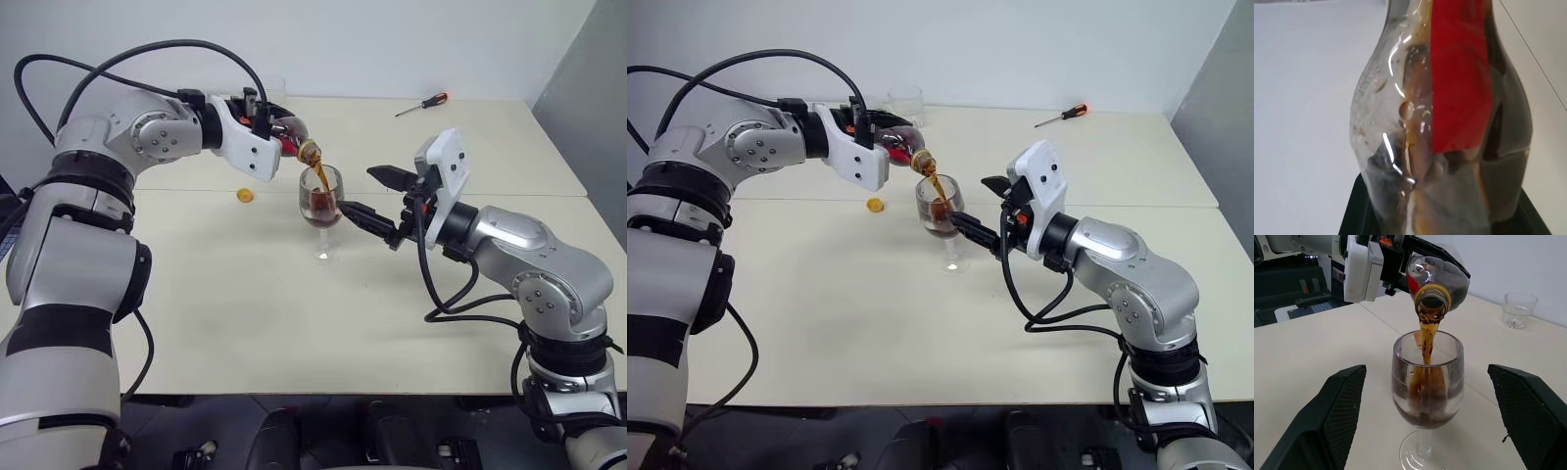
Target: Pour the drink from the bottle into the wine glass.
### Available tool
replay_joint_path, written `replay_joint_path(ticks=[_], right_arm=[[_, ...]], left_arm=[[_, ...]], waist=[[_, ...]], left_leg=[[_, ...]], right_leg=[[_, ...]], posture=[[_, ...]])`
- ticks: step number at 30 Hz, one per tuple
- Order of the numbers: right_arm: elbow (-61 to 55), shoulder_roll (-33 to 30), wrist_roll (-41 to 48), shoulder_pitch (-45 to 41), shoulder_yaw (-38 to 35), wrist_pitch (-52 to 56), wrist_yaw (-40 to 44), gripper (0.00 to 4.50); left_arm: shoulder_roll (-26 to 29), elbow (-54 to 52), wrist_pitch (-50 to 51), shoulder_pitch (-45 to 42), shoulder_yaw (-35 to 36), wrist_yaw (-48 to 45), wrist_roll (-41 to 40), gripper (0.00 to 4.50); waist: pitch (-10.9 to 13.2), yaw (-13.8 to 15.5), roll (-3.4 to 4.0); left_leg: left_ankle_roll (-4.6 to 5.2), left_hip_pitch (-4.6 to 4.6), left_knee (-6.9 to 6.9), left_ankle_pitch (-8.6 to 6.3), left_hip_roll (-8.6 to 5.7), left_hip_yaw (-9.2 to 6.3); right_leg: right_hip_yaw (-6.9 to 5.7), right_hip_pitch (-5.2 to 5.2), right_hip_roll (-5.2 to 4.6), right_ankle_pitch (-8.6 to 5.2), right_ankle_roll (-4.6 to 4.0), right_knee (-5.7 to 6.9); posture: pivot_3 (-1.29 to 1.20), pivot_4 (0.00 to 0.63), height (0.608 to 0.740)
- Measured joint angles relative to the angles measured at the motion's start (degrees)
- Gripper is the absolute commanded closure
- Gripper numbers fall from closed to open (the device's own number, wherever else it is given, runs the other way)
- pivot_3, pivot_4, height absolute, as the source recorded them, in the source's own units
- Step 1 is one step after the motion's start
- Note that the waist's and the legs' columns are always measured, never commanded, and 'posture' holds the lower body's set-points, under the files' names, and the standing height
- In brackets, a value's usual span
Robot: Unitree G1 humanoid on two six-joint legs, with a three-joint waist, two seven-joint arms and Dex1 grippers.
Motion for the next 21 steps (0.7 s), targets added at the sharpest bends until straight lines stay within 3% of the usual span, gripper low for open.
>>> replay_joint_path(ticks=[21], right_arm=[[-0.03,0.0,0.01,0.06,0.0,0.02,-0.02,0.23]], left_arm=[[0.0,0.96,0.07,-0.41,-1.14,2.29,1.06,3.22]], waist=[[0.0,0.0,0.0]], left_leg=[[0.0,0.0,0.02,0.0,0.0,0.01]], right_leg=[[0.01,-0.02,0.0,0.0,0.0,0.06]], posture=[[0.0,0.15,0.74]])
